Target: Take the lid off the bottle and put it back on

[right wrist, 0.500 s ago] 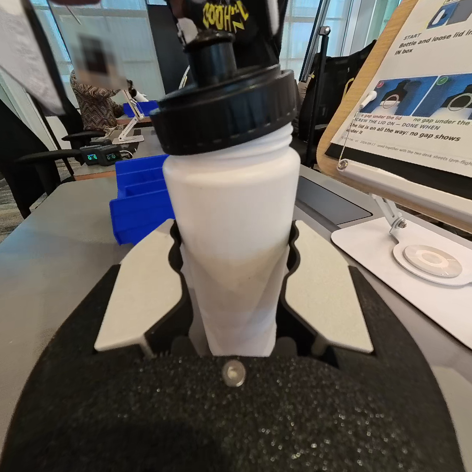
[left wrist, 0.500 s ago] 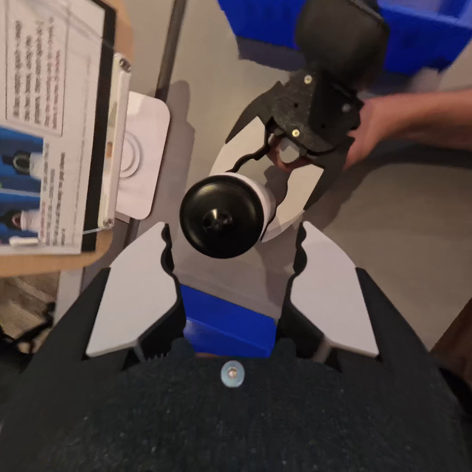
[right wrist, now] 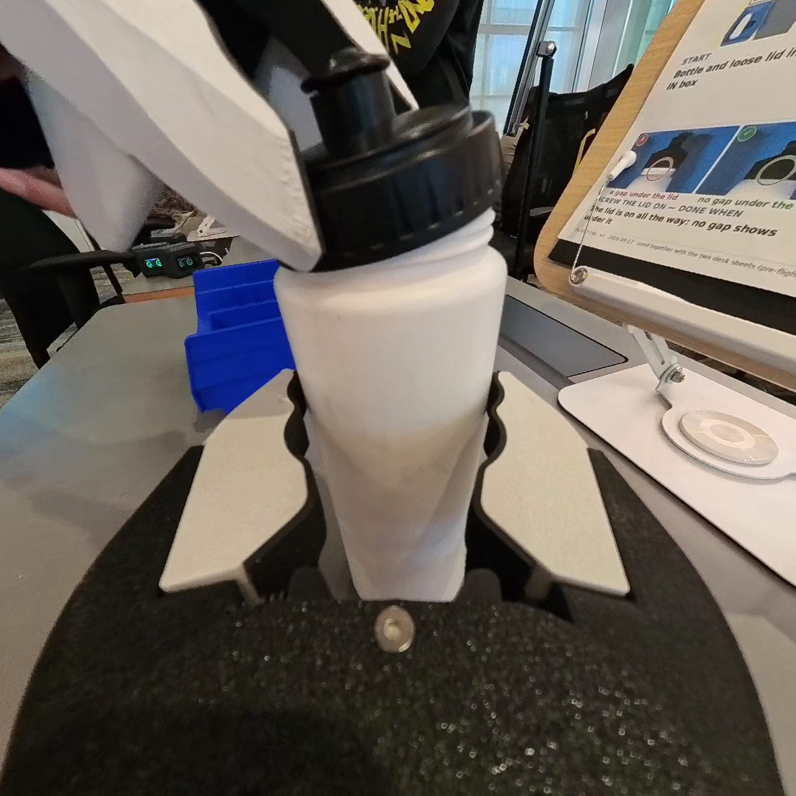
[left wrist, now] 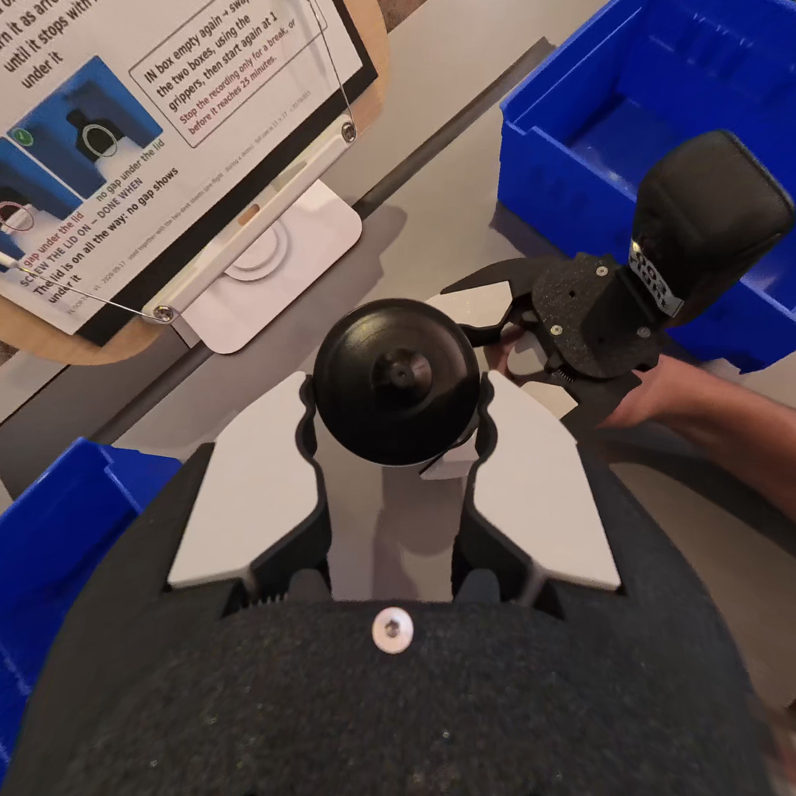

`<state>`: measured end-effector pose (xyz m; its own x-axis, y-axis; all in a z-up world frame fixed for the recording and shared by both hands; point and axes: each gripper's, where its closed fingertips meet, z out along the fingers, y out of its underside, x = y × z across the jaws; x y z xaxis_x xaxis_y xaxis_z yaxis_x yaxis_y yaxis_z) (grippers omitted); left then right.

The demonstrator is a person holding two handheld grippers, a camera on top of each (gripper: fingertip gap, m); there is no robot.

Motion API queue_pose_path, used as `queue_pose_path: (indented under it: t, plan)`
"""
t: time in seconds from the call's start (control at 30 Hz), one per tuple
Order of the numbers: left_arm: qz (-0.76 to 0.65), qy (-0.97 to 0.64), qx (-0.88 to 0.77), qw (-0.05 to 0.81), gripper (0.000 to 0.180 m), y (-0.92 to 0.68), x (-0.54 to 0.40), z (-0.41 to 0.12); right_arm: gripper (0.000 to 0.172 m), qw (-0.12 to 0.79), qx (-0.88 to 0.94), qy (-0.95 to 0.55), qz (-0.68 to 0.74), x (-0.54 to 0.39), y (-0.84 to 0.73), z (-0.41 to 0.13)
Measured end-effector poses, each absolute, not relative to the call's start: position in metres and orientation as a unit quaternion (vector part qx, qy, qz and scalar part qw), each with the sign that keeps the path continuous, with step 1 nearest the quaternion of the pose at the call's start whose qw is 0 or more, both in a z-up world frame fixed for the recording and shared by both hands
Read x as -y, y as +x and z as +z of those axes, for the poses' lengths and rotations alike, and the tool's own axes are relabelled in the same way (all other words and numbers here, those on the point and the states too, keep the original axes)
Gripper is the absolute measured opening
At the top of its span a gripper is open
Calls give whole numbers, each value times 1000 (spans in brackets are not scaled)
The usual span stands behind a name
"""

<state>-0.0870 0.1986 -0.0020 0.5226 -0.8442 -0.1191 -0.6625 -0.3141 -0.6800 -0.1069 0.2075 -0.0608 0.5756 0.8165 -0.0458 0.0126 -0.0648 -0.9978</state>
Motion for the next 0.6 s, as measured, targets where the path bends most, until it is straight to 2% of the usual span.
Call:
queue_pose_path:
  t: [0.23, 0.6]
  plan:
    - [-123, -836, -477, 244, 72, -93, -195, -2, 81, 604, 319, -650, 334, -208, -108, -61]
    - [-41, -845, -514, 138, 71, -92, -197, -5, 81, 602, 320, -651, 333, -208, -107, -61]
